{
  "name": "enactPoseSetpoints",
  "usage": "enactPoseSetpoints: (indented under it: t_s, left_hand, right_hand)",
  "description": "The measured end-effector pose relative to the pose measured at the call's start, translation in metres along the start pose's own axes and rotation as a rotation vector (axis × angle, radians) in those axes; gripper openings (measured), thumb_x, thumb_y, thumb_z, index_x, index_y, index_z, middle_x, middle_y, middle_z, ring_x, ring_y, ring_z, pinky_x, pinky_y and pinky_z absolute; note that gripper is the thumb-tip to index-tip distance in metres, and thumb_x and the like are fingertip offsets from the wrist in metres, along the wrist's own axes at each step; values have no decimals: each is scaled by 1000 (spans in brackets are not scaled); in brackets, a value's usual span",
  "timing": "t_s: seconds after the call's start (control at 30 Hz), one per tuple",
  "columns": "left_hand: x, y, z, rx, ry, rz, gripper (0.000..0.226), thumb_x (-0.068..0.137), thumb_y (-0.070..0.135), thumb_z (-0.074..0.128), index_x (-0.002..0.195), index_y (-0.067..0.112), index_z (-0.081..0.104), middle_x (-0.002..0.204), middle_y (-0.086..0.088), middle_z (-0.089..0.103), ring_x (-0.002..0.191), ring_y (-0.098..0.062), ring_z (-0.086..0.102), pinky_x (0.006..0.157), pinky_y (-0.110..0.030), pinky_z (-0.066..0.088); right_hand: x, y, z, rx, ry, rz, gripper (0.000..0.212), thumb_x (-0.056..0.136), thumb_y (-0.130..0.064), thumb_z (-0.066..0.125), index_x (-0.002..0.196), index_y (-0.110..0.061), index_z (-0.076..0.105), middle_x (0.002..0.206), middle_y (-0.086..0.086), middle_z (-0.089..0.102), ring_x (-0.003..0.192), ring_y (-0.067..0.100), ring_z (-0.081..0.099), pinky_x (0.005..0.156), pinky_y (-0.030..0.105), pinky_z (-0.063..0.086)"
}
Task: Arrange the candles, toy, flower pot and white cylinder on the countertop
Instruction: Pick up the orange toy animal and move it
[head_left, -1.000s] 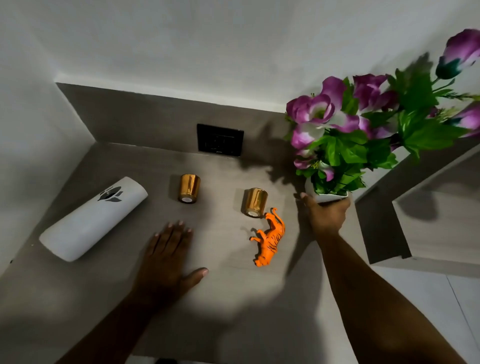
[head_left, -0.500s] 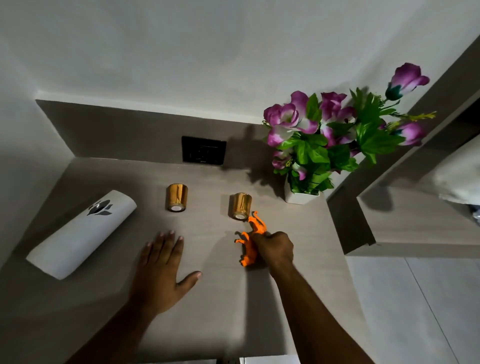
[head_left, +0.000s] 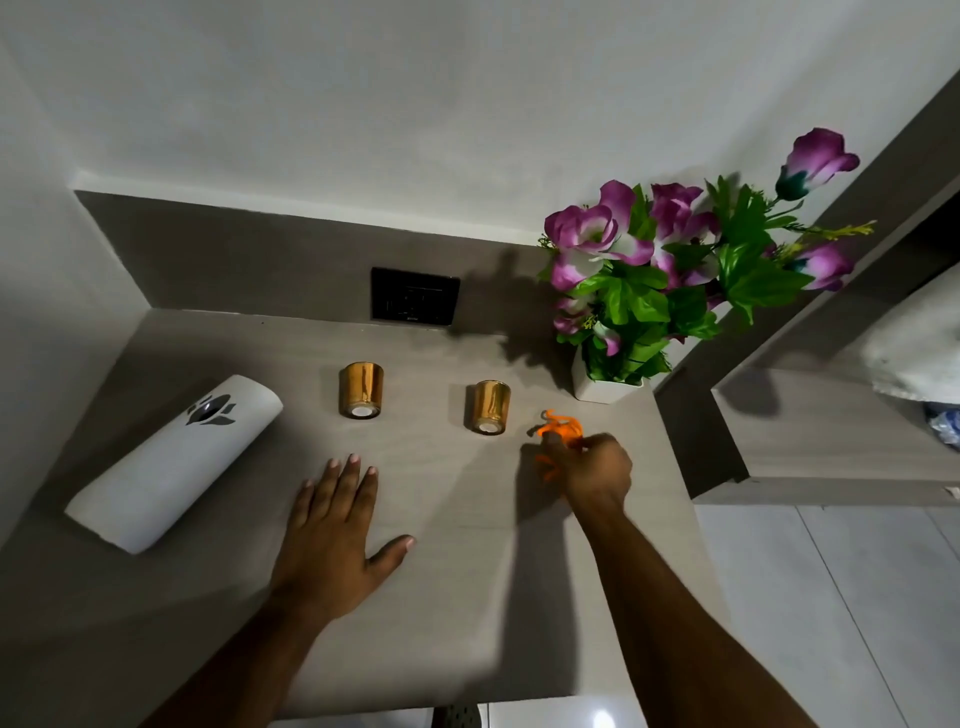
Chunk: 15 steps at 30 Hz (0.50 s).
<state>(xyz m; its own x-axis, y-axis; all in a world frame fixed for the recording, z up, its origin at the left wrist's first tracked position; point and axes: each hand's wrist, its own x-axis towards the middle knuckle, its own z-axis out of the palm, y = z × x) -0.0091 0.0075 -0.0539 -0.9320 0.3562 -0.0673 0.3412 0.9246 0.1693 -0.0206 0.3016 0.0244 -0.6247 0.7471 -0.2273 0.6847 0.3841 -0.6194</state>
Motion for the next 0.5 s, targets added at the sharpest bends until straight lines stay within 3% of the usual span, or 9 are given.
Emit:
enactPoseSetpoints:
  t_s: [0.1,0.17,0.5]
  left_hand:
    - [0,1,-1,10,5,0,96,79,82,13,150,19,11,160,-5,6,148,-25,-1,118,-46,1]
    - [0,1,0,5,8,2,95,80,82,15,150,18,14,160,-6,8,148,-26,2,118,-47,4]
    - [0,1,3,-8,20,9,97,79,83,15,151,18,12,161,-6,5,148,-25,-3,119,-47,3]
  right_hand:
    - [7,-17,-1,-180,25,-164,38,93,-36,59,110,-2,66,111,20,63,95,39,65,83,39,53]
    - [9,-24,2,-279,36,-239,35,98,-29,52,115,-1,64,118,23,60,99,42,63,86,42,50]
    - [7,-18,5,-197,26,-175,48,102,-42,46,105,1,65,107,24,65,96,42,63,84,44,52]
